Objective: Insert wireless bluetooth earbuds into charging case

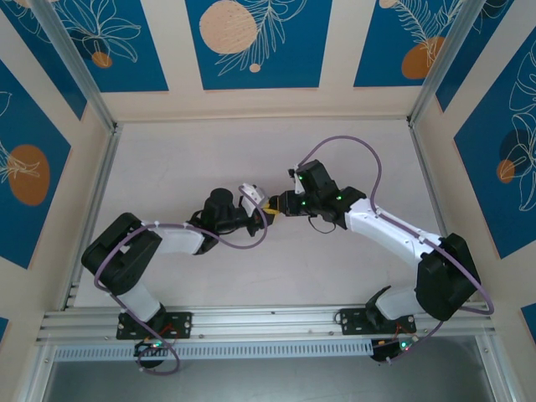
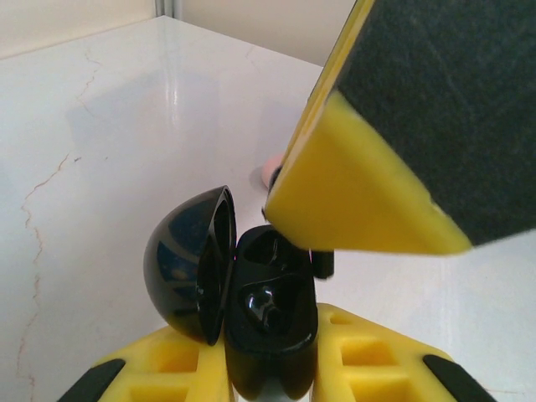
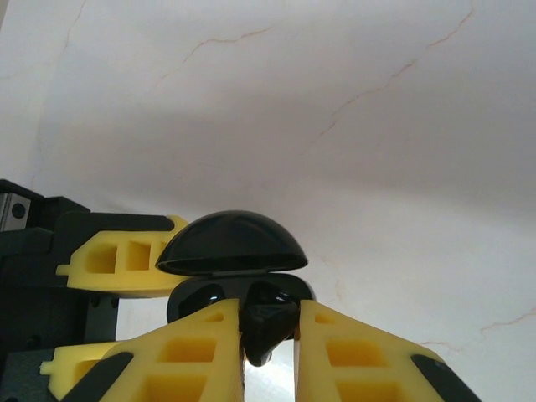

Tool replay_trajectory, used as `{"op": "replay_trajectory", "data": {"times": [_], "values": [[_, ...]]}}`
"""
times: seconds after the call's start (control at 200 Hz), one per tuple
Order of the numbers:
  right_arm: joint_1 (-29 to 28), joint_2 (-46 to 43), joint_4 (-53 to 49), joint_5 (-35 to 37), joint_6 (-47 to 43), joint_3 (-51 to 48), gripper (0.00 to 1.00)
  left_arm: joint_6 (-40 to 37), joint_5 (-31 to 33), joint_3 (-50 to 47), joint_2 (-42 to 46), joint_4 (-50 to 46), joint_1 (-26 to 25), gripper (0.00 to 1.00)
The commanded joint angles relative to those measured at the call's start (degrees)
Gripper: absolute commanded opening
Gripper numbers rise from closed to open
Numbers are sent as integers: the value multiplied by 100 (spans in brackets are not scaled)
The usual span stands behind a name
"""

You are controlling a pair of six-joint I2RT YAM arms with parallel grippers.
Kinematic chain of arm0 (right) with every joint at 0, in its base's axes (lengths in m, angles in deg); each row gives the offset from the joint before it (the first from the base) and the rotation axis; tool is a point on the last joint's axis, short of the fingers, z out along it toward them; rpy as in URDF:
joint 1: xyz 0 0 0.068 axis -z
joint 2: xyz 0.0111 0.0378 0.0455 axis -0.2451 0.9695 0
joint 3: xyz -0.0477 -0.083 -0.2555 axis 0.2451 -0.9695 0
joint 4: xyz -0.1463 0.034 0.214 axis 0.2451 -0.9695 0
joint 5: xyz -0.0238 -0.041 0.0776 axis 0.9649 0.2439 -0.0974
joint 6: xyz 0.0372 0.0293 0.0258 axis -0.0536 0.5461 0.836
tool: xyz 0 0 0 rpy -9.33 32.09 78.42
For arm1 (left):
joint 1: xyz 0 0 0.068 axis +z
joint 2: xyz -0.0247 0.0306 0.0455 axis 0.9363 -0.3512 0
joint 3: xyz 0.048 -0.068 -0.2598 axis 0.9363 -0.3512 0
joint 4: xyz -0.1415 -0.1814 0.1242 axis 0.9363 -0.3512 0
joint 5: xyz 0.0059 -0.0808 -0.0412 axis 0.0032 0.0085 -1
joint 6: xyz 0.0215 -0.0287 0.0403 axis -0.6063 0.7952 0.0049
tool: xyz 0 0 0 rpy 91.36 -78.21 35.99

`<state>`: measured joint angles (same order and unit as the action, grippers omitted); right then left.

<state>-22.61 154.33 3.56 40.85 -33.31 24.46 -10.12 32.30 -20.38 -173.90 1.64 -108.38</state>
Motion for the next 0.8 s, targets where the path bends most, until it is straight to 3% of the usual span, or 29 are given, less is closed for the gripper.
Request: {"op": "replay_trajectory", "data": {"times": [0.0, 0.795], "values": [[-29, -256, 248, 386, 54, -20, 19, 87, -59, -76, 168, 264, -61, 22], [-230, 124, 393, 435, 65, 67, 19, 390, 126, -41, 157, 532, -61, 22]]}}
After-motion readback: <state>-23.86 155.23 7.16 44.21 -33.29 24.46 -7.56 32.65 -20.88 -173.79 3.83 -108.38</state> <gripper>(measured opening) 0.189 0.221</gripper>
